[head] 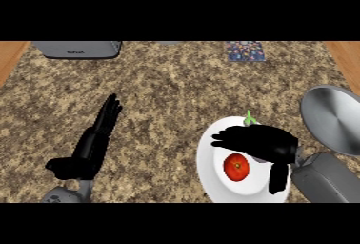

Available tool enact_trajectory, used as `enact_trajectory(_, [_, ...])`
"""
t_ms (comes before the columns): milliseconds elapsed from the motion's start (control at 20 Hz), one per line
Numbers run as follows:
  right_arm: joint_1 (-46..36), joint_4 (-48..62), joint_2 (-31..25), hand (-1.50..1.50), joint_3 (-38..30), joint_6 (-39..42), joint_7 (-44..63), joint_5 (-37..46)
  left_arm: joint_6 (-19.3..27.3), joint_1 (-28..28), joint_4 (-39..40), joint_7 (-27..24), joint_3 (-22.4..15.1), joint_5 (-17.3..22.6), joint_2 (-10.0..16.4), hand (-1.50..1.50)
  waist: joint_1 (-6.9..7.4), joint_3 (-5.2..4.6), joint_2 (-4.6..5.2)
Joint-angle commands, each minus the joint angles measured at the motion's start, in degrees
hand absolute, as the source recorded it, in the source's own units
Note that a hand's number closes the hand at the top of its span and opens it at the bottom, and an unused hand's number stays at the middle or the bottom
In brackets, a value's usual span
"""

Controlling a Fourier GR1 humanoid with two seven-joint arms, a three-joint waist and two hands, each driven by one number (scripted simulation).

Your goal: Pick the tomato from the plate and place it in the pan

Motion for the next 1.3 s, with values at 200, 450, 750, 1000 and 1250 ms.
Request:
enact_trajectory(200, [4.6, 2.8, 3.7, -1.5, -2.7, -1.1, -3.2, 8.0, -1.7, 0.9, -2.9, 3.7, 1.7, -3.2, -3.3, 0.0, -0.09, 0.01, -0.01])
enact_trajectory(450, [4.1, 6.9, 7.5, -1.5, -4.6, -1.9, -5.5, 9.9, -2.8, 2.6, 1.2, -1.1, 1.5, -6.3, -6.2, 0.0, -0.05, 0.01, 0.03])
enact_trajectory(750, [3.2, 12.9, 13.4, -1.5, -4.0, -3.4, -4.5, 15.3, -3.6, 1.0, -2.3, 4.4, 4.5, -7.4, -6.0, 0.0, 0.04, 0.01, 0.05])
enact_trajectory(1000, [2.7, 17.2, 14.3, -1.5, -5.8, -4.9, -6.1, 19.1, -8.1, 4.5, -2.6, 1.2, 7.2, -6.0, -5.4, 0.0, 0.09, 0.01, 0.01])
enact_trajectory(1250, [-0.5, 23.6, 12.9, 1.5, -0.4, -10.1, -13.5, 24.9, -5.4, 0.9, 2.0, 0.3, 5.0, -9.3, -9.0, 0.0, 0.23, 0.02, 0.21])
